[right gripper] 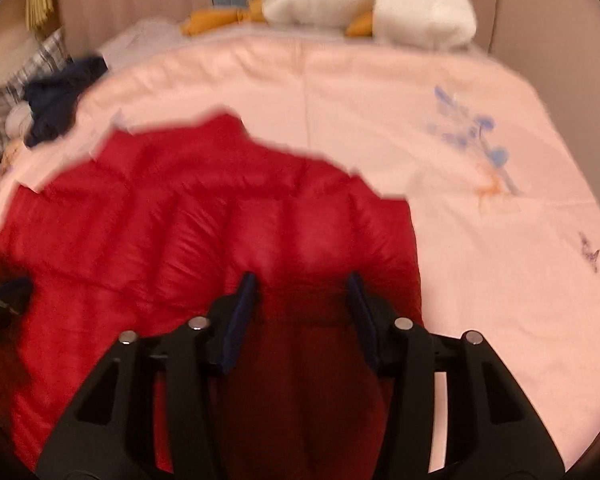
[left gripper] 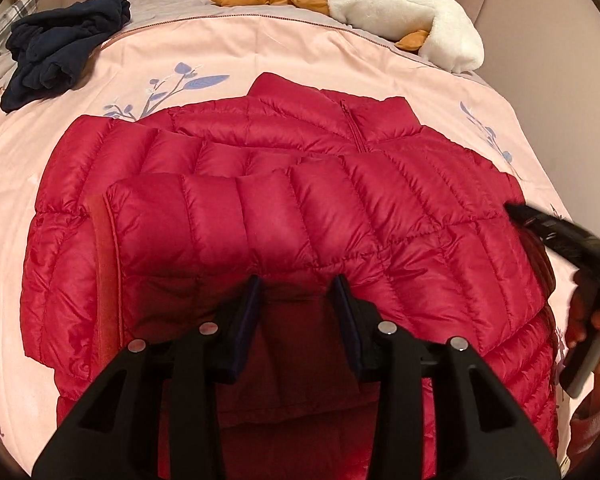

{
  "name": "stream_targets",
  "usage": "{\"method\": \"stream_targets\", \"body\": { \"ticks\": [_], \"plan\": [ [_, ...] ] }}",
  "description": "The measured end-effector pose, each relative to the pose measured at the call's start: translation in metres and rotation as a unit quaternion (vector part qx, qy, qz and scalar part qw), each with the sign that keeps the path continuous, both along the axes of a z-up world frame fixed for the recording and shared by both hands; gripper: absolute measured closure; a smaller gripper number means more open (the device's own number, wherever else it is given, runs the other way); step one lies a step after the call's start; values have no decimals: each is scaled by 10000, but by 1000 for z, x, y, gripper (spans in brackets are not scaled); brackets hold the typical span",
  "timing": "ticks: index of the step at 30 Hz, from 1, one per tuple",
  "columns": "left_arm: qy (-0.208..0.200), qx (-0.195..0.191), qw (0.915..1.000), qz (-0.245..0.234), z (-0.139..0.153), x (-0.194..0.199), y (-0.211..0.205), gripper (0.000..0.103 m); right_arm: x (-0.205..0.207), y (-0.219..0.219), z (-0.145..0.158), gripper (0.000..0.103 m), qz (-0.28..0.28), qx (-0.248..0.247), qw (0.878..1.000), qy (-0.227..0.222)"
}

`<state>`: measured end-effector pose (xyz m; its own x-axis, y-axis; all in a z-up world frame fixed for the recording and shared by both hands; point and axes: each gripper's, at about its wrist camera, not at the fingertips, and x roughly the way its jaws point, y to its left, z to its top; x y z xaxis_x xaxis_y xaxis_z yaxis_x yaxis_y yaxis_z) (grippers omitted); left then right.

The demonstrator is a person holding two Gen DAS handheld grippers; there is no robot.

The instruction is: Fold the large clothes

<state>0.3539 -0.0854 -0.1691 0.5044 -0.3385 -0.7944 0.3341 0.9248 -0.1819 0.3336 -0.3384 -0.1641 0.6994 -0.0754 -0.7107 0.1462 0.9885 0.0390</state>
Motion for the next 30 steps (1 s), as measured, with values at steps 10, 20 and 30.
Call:
{"method": "stream_targets", "body": {
  "ticks": [10,20,30],
  "plan": [
    [38,-24,10000,20,0,1,0,64,-4,93,-23,46,1371,-737,9877,157],
    [67,-102,9999,-9,-2,3,2,64,3,73,15,45,1141,226,9928,-279],
    [57,-64,10000,8,-3,4,0,64,55,85,-18,43,832,-90,9958,372]
  ]
}}
